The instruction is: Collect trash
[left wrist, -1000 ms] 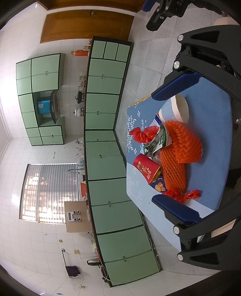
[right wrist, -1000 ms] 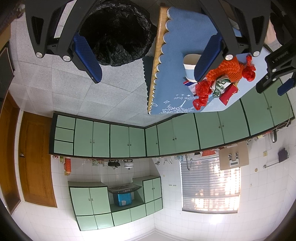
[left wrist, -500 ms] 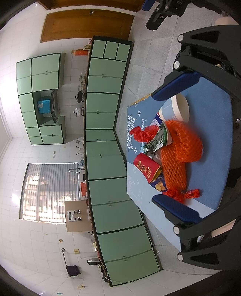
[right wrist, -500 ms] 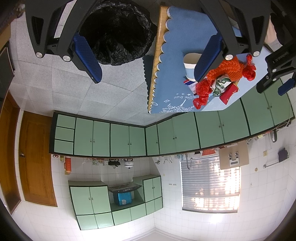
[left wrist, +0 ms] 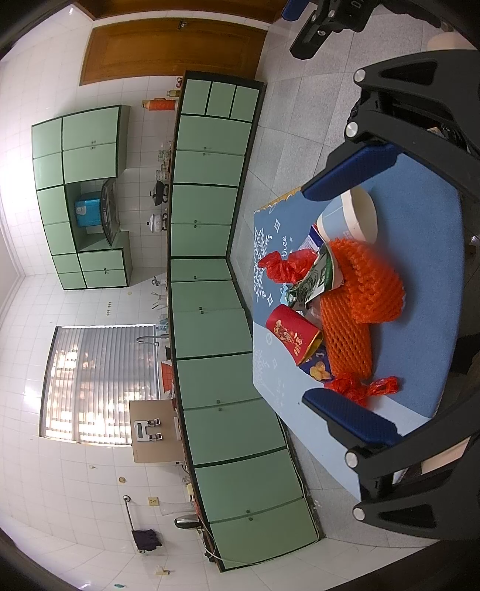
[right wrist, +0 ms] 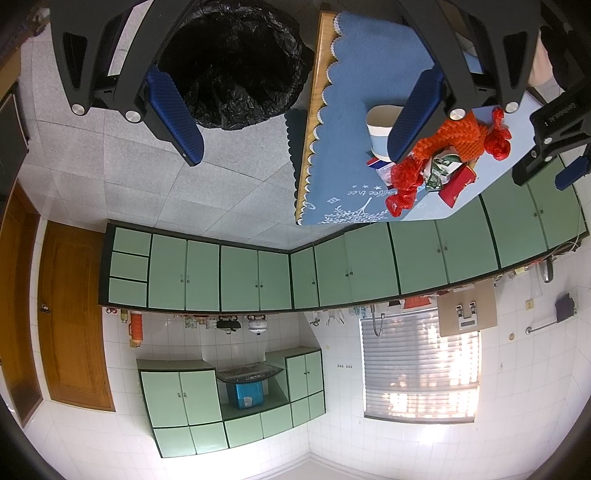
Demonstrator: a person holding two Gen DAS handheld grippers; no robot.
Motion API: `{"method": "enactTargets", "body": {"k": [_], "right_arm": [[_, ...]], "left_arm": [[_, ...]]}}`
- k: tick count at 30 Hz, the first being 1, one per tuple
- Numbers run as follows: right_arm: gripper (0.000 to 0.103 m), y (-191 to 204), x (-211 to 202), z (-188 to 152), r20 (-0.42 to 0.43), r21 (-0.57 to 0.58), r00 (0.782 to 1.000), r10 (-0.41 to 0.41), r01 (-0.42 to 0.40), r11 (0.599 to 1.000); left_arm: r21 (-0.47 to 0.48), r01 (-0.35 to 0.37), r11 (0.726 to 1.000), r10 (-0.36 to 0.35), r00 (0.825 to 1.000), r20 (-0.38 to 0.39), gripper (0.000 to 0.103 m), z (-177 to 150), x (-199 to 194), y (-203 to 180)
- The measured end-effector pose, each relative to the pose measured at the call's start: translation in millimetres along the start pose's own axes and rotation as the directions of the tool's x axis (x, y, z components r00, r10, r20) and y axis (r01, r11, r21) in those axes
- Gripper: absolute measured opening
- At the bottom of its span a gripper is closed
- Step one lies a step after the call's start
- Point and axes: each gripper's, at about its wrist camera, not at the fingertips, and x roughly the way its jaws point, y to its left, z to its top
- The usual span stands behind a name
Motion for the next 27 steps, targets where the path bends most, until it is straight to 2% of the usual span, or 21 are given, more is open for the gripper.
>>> {"method": "enactTargets", "body": {"k": [19, 23, 27], "right_arm": [[0.097, 2.0, 8.0, -0.9, -0.008, 0.000, 1.000, 0.013, -0.013, 1.000], [0.097, 8.9, 21.2, -6.8, -0.032, 0.013, 0.998, 0.045, -0.045, 0.999], [0.091, 21.5, 36.5, -12.2, -0.062, -0.002, 0.995, 0.077, -0.077, 0.997]], "left_arm": [[-0.001, -0.013, 1.000, 0.013, 1.000, -0.010, 0.098, -1.4, 4.4, 3.4], [-0.010, -0.048, 0.999, 0.048, 0.999, -0.014, 0.098, -9.3, 12.1, 11.8], [0.006, -0.082, 0.997, 0.083, 0.996, -0.033, 0.098, -20.8, 23.6, 21.8]]}}
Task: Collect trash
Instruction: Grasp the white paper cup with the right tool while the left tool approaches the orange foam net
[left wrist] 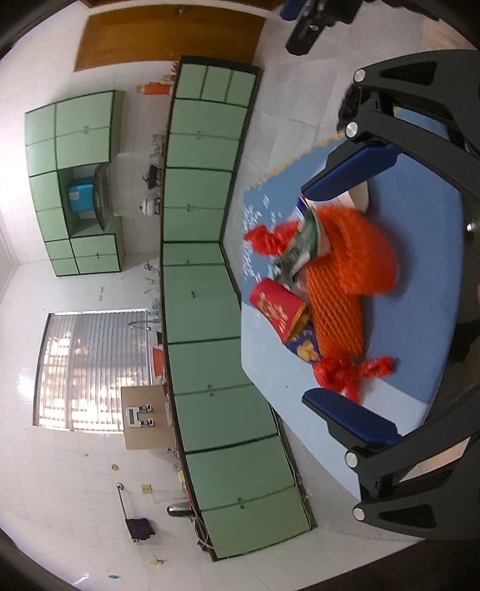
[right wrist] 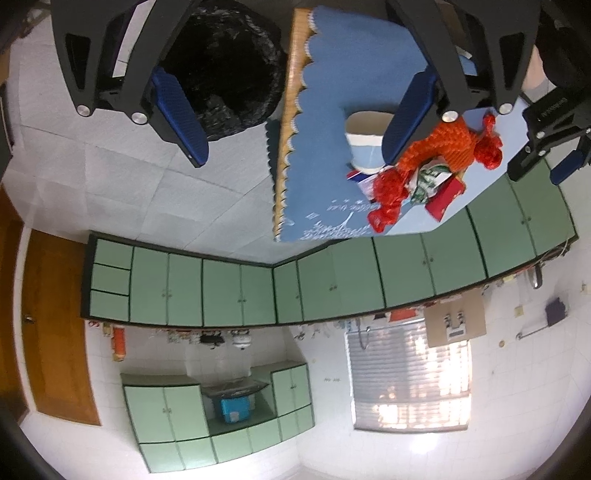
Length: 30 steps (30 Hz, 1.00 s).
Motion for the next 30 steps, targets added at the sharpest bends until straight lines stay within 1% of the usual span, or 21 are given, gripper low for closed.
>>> {"method": "enactTargets", "body": {"k": [2, 5, 7, 8, 10, 15, 20, 23, 26, 29, 30], "right_arm": [[0.088, 9.1, 12.8, -3.3, -0.020, -0.017, 1.000, 0.017, -0.017, 1.000], [0.081, 19.0, 31.5, -8.5, -0.049, -0.037, 0.998, 0.037, -0.039, 0.999], [0.073, 26.0, 48.9, -13.4, -0.085, -0.046, 0.995, 0.054, -0.058, 0.997], [0.070, 28.4, 54.7, -15.2, -0.098, -0.048, 0.993, 0.060, -0.065, 0.997], [0.061, 33.4, 71.2, -21.0, -0.131, -0.064, 0.989, 0.068, -0.076, 0.995], [0.046, 39.1, 99.5, -32.4, -0.199, -0.092, 0.977, 0.075, -0.095, 0.991], [0.043, 42.1, 115.5, -43.2, -0.247, -0.107, 0.966, 0.083, -0.112, 0.988], [0.041, 45.8, 124.1, -43.3, -0.260, -0.113, 0.962, 0.087, -0.120, 0.986], [0.037, 47.2, 132.2, -41.2, -0.267, -0.119, 0.959, 0.092, -0.128, 0.985], [0.023, 46.4, 138.0, -40.2, -0.273, -0.110, 0.956, 0.108, -0.143, 0.984], [0.016, 47.1, 139.2, -40.2, -0.273, -0.107, 0.955, 0.116, -0.150, 0.983]], "left_arm": [[0.016, -0.019, 1.000, 0.020, 1.000, -0.011, 0.098, -5.9, 7.1, 3.3], [0.030, -0.038, 0.999, 0.039, 0.999, -0.030, 0.098, -14.2, 17.1, 7.5], [0.034, -0.037, 0.999, 0.038, 0.998, -0.040, 0.098, -17.6, 21.4, 8.1], [0.035, -0.035, 0.999, 0.037, 0.998, -0.045, 0.098, -19.7, 24.2, 8.8], [0.037, -0.033, 0.999, 0.035, 0.998, -0.050, 0.098, -23.2, 28.3, 10.2], [0.032, -0.019, 0.999, 0.021, 0.997, -0.069, 0.098, -31.4, 39.9, 11.8], [0.026, -0.008, 1.000, 0.010, 0.996, -0.088, 0.098, -37.6, 51.1, 10.1], [0.027, -0.005, 1.000, 0.007, 0.995, -0.098, 0.098, -40.5, 55.4, 9.3], [0.023, -0.004, 1.000, 0.006, 0.995, -0.103, 0.098, -41.7, 59.2, 9.1], [0.024, -0.004, 1.000, 0.007, 0.994, -0.107, 0.098, -42.4, 62.1, 7.6], [0.024, -0.003, 1.000, 0.006, 0.994, -0.109, 0.098, -42.5, 62.4, 6.6]]}}
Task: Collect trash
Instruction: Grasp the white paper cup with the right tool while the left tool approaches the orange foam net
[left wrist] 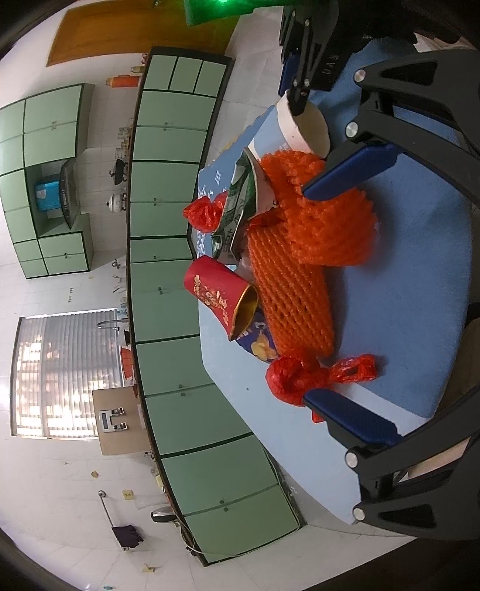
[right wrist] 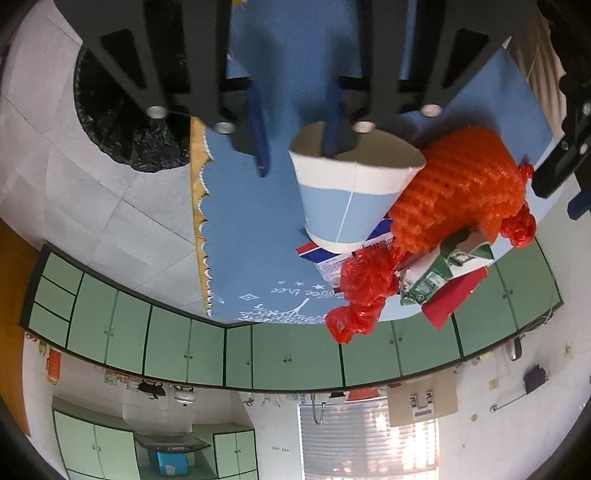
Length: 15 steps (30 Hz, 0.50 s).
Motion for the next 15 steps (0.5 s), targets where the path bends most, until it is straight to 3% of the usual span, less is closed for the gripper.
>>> {"method": "enactTargets", "body": {"k": [2, 15], "right_arm": [[0.006, -0.9, 1.5, 0.0, 0.004, 0.003, 1.000, 0.012, -0.012, 1.000], [0.003, -16.0, -33.4, -3.8, 0.060, 0.042, 0.998, -0.024, 0.021, 0.999]], "left_arm": [[-0.001, 0.001, 1.000, -0.001, 1.000, -0.003, 0.098, 0.3, 1.6, -0.1], [0.023, 0.060, 0.998, -0.060, 0.998, -0.012, 0.097, -5.7, 6.3, -19.6]]}}
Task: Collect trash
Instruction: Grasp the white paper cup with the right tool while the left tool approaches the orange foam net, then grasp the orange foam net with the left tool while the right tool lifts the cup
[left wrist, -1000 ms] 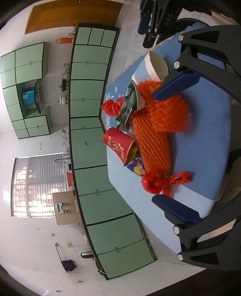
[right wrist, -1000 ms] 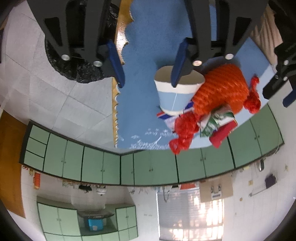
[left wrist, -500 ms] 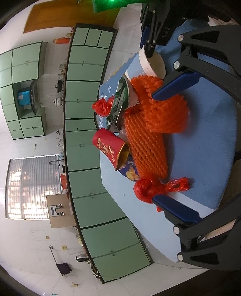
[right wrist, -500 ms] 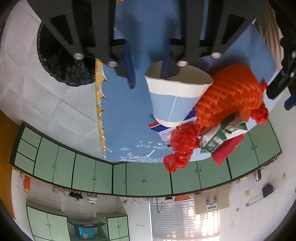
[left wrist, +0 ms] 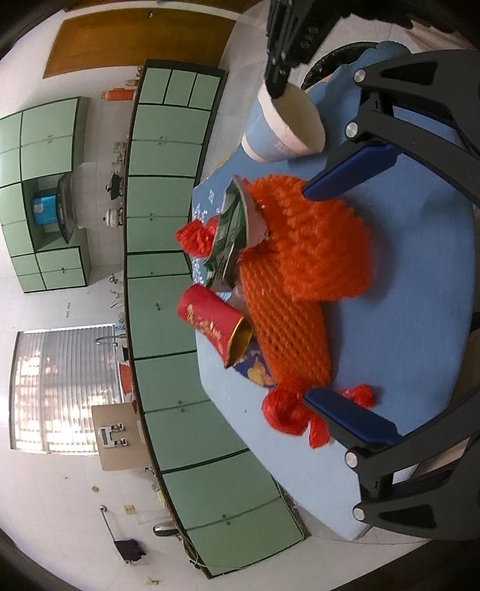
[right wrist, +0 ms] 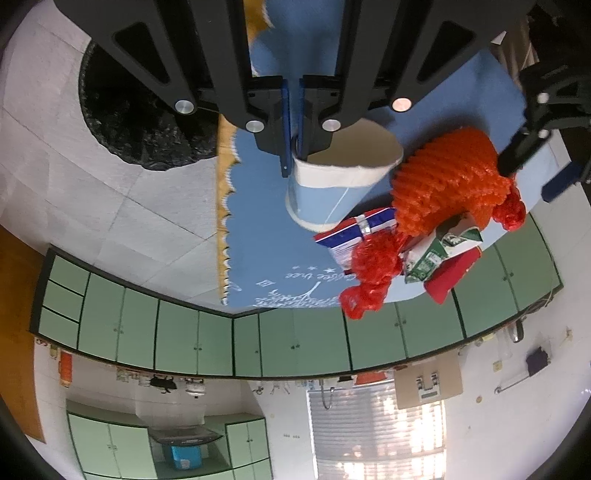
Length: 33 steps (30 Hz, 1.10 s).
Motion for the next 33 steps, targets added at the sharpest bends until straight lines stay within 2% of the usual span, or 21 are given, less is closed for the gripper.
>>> {"method": "enactTargets", "body": {"k": [2, 4, 5, 8, 10, 11, 13, 22, 27, 33], "right_arm": [[0.003, -4.3, -4.8, -0.8, 0.006, 0.006, 1.000, -0.005, 0.005, 1.000], [0.003, -8.5, -9.2, -2.0, 0.010, 0.012, 1.000, -0.011, 0.011, 1.000], [0.003, -10.4, -10.5, -2.5, 0.012, 0.013, 1.000, -0.014, 0.014, 1.000], [0.003, -14.9, -13.4, -4.0, 0.013, 0.019, 1.000, -0.020, 0.019, 1.000], [0.003, -17.9, -15.3, -4.3, 0.015, 0.025, 1.000, -0.023, 0.022, 0.999], [0.003, -19.6, -16.4, -4.3, 0.016, 0.029, 1.000, -0.025, 0.024, 0.999], [0.003, -23.8, -19.9, -4.3, 0.024, 0.040, 0.999, -0.031, 0.030, 0.999], [0.003, -38.6, -36.2, -6.8, 0.050, 0.066, 0.997, -0.063, 0.060, 0.996], [0.003, -55.0, -51.2, -6.4, 0.074, 0.089, 0.992, -0.103, 0.096, 0.991], [0.003, -85.5, -61.8, -9.1, 0.080, 0.135, 0.983, -0.164, 0.153, 0.979]], "left_arm": [[0.009, 0.013, 1.000, -0.013, 1.000, -0.014, 0.091, -0.4, 4.7, -5.7], [0.022, 0.025, 0.999, -0.024, 0.999, -0.027, 0.079, -2.4, 9.8, -12.0], [0.028, 0.031, 0.999, -0.030, 0.999, -0.035, 0.077, -3.4, 12.9, -15.6], [0.042, 0.041, 0.998, -0.040, 0.999, -0.037, 0.063, -4.1, 17.1, -23.5], [0.055, 0.055, 0.997, -0.053, 0.998, -0.032, 0.046, -4.7, 17.3, -29.0], [0.059, 0.068, 0.996, -0.066, 0.997, -0.028, 0.042, -5.0, 16.6, -31.0], [0.060, 0.090, 0.994, -0.088, 0.996, -0.030, 0.027, -5.3, 15.8, -30.5], [0.007, 0.112, 0.994, -0.112, 0.994, 0.007, 0.022, 5.9, -5.6, -25.0], [0.005, 0.180, 0.984, -0.181, 0.983, 0.018, 0.022, 9.6, -30.8, -33.9], [0.036, 0.282, 0.959, -0.283, 0.959, 0.023, 0.021, 13.8, -40.5, -62.3]]}}
